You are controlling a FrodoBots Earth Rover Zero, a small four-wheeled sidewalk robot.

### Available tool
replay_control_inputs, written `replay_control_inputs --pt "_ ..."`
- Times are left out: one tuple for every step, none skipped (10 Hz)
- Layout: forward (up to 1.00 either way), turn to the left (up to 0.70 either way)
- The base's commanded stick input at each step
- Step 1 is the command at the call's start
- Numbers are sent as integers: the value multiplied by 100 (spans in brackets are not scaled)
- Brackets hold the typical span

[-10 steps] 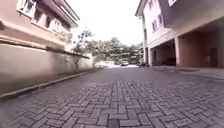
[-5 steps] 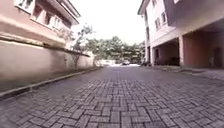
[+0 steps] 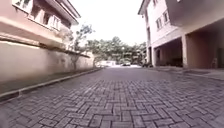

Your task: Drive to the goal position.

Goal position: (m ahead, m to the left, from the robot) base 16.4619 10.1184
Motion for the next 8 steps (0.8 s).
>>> replay_control_inputs --pt "70 0" --pt "70 0" --pt "70 0" --pt "70 0" --pt "70 0" --pt "70 0" --pt "70 0" --pt "70 0"
